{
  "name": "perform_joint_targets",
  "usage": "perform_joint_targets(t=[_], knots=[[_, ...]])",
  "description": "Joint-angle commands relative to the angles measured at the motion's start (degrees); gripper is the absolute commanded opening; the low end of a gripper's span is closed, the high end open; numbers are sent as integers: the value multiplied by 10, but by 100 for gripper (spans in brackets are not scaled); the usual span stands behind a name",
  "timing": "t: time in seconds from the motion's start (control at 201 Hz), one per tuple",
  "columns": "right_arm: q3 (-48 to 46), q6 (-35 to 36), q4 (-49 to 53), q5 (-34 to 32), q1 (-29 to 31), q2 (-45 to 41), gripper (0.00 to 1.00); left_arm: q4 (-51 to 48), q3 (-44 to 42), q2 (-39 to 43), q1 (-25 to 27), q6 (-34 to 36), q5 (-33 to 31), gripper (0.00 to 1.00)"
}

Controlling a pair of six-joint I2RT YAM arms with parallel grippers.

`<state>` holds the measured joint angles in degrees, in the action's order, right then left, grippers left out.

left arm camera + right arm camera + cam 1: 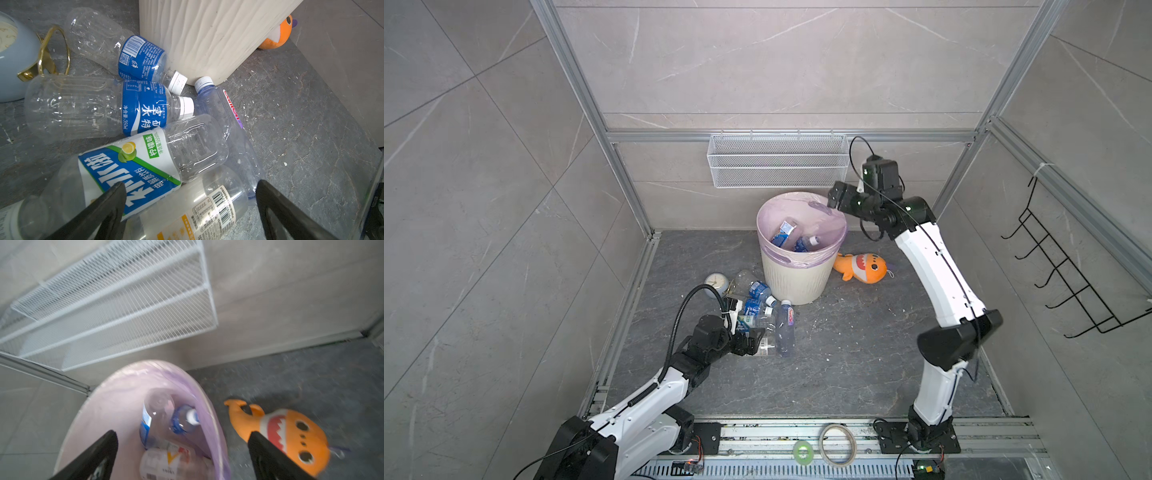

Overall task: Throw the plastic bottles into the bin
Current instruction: 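Lift the clear blue-labelled bottle with the right gripper toward the bin, then open the right gripper over the bin and draw it back down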

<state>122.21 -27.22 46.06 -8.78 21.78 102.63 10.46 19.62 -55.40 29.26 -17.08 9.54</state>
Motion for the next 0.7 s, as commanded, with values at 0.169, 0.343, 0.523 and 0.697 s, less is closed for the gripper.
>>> perform_joint_targets(t=[0.169,0.343,0.523,0.697], knots=[[-116,19,-64,16,9,-186,99,13,17,-1,1,15,0,99],[-284,25,-86,10,10,-278,99,11,17,2,1,16,-7,99],[-468,11,-118,23,10,-369,99,9,14,10,1,16,-16,99],[-601,7,-115,44,9,-437,99,4,13,13,1,17,-20,99]])
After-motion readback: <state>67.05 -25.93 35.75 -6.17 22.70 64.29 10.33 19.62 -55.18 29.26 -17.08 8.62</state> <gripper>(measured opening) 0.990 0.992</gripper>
